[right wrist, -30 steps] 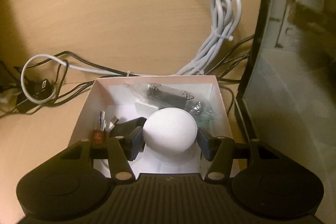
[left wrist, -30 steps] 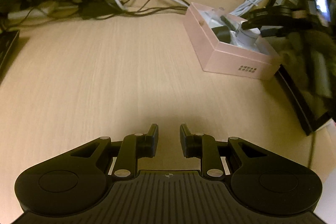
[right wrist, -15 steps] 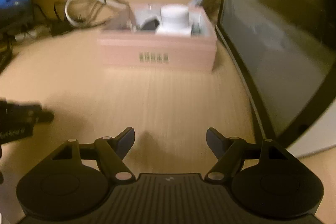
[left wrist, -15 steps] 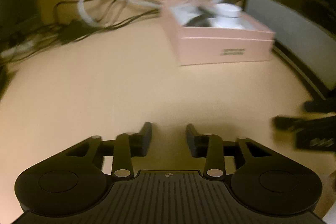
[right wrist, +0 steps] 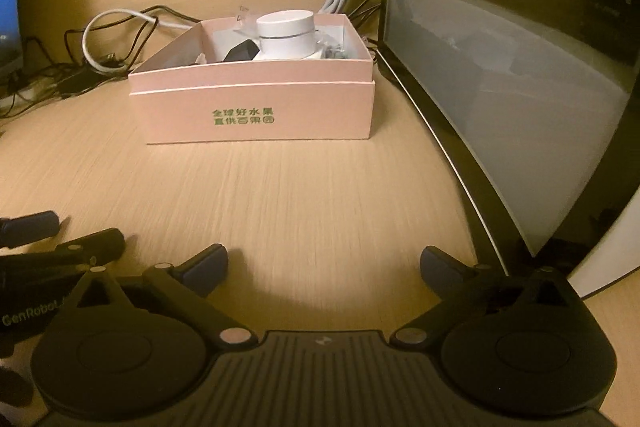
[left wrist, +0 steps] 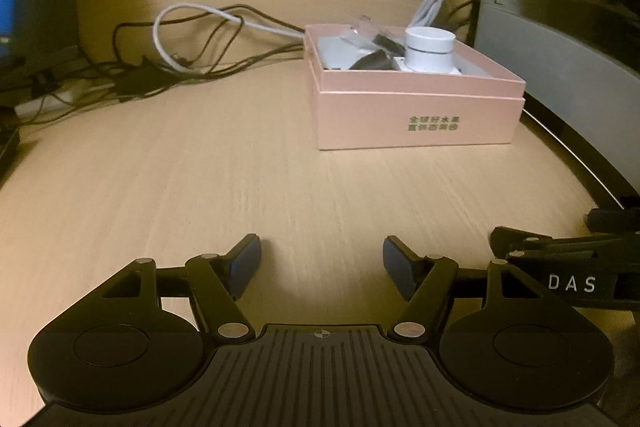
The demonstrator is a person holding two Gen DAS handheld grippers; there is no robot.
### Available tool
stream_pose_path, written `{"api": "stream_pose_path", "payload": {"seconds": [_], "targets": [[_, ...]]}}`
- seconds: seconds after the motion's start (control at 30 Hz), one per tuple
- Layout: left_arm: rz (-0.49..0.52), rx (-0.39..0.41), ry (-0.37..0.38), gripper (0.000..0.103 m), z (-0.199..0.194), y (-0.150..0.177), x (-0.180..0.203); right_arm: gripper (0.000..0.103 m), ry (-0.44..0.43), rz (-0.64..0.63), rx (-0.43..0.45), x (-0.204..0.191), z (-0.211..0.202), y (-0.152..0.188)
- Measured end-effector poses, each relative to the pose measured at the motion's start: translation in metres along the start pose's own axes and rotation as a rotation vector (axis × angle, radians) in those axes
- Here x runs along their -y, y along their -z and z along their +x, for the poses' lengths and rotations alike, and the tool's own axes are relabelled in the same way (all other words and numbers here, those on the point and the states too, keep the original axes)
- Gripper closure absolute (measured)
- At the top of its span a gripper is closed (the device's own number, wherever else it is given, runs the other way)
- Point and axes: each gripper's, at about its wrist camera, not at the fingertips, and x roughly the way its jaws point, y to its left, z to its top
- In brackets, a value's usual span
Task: Organize rigid objects
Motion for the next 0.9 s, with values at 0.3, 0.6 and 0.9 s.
{"api": "stream_pose_path", "payload": {"seconds": [0.3, 0.6, 0.9], "targets": [[-0.011, 0.017, -0.017, 0.028, 0.004, -0.001, -0.006, 0.000, -0.069, -0.045, 0.039, 0.003, 0.014, -0.006], [-0.010, 0.025, -0.013, 0.029, 0.005, -0.001, -0.006, 0.000, -0.072, -0.047, 0.039, 0.003, 0.014, -0.006], [-0.010, 0.025, -0.013, 0.029, 0.005, -0.001, -0.006, 0.000, -0.072, -0.046, 0.039, 0.003, 0.014, -0.006]]}}
